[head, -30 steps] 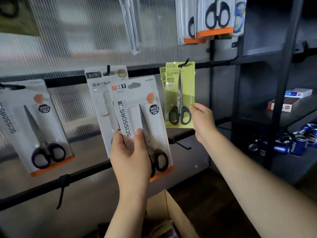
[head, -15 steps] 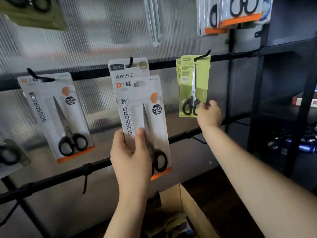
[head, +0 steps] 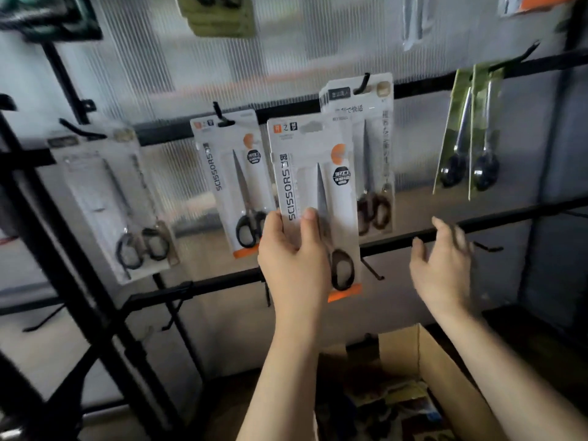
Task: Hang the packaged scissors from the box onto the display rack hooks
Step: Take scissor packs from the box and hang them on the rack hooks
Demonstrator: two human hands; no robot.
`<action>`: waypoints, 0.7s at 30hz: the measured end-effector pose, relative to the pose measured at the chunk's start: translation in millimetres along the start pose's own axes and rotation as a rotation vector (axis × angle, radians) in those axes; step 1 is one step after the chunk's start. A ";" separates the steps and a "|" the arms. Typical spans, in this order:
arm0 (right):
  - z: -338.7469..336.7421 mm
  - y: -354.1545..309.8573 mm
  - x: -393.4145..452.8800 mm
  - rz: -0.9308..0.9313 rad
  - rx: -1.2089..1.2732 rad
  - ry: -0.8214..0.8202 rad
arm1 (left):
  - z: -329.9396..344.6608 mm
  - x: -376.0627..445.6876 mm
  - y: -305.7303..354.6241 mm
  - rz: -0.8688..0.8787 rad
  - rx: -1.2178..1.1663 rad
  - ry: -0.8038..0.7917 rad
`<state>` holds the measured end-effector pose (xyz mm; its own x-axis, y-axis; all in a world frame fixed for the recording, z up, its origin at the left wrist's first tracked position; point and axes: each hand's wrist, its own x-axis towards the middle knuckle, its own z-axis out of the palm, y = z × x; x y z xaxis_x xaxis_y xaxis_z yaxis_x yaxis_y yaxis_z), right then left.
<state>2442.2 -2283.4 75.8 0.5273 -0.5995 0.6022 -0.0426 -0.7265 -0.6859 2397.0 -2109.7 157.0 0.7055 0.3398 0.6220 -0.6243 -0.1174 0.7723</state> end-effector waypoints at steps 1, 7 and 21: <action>2.3 -1.2 -5.0 -0.042 -0.018 -0.030 | -7.4 7.5 0.6 0.003 0.005 0.030; 18.4 -9.2 -20.5 -0.214 -0.116 -0.108 | -45.4 40.1 7.4 0.041 -0.011 0.185; 35.4 -20.1 -42.2 -0.393 -0.214 -0.105 | -53.3 80.9 15.1 -0.045 0.121 0.158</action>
<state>2450.8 -2231.6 49.7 0.6208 -0.2357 0.7477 0.0093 -0.9514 -0.3077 2426.8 -2034.3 212.1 0.6642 0.4881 0.5662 -0.5422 -0.2069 0.8144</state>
